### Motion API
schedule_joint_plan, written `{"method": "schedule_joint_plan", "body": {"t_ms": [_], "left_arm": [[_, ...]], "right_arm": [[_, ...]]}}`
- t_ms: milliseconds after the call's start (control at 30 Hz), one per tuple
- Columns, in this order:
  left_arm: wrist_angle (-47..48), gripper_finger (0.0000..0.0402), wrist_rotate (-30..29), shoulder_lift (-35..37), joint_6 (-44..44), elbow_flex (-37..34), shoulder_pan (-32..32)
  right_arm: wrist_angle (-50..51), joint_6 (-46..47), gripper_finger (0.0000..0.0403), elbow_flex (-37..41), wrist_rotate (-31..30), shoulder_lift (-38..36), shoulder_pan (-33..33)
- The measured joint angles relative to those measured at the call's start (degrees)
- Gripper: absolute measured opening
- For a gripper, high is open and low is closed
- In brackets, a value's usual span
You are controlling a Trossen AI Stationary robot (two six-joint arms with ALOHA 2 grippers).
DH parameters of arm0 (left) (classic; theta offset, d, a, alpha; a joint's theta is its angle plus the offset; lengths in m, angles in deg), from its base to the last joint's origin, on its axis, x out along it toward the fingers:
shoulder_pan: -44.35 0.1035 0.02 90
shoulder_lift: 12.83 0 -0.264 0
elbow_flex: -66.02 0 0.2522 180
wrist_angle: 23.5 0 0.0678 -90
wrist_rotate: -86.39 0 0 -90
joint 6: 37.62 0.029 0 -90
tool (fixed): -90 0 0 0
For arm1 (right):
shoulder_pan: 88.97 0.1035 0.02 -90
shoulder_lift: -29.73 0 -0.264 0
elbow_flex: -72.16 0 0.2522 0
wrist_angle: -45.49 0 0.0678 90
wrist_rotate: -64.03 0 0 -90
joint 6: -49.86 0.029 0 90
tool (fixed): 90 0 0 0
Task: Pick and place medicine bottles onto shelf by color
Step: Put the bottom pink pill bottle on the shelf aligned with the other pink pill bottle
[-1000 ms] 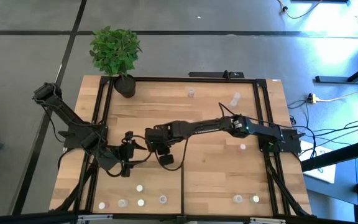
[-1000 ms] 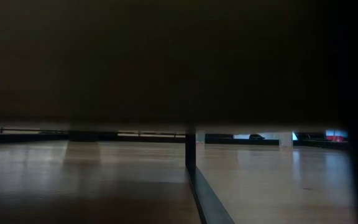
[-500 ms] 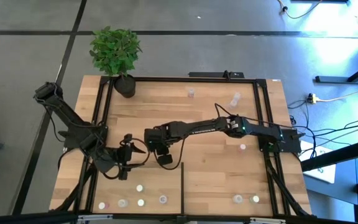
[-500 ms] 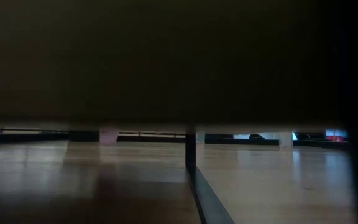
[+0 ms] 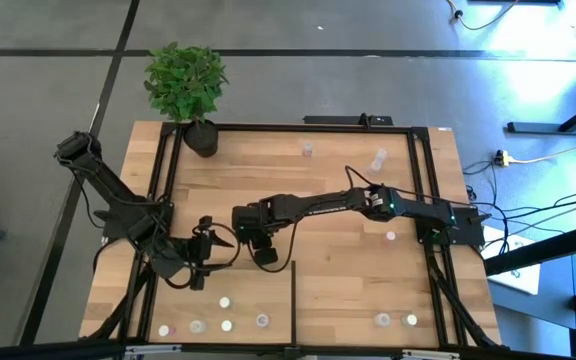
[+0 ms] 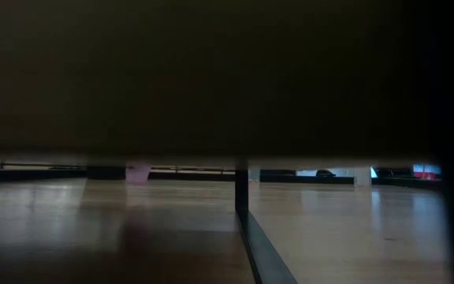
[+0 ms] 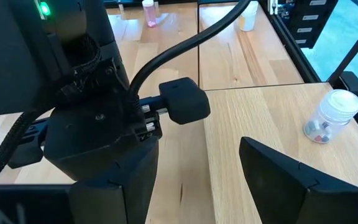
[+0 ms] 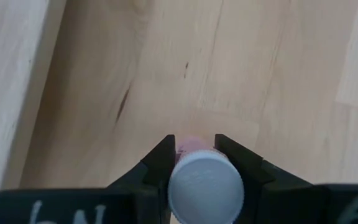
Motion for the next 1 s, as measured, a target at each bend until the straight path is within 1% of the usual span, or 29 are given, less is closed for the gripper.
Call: {"method": "schedule_joint_plan", "body": {"t_ms": [167, 467, 667, 1000], "left_arm": [[0.0, 0.0218, 0.0, 0.0, 0.0, 0.0, 0.0], [0.0, 0.0218, 0.0, 0.0, 0.0, 0.0, 0.0], [0.0, 0.0218, 0.0, 0.0, 0.0, 0.0, 0.0], [0.0, 0.0218, 0.0, 0.0, -0.2, 0.0, 0.0]], "right_arm": [[-0.4, -0.5, 0.0108, 0.0, 0.0, 0.0, 0.0], [-0.2, -6.4, 0.0109, 0.0, 0.2, 0.3, 0.0], [-0.2, -1.5, 0.0109, 0.0, 0.5, 0.3, -0.3], [-1.6, -1.7, 0.0109, -0.1, 0.5, 1.9, -0.3]]}}
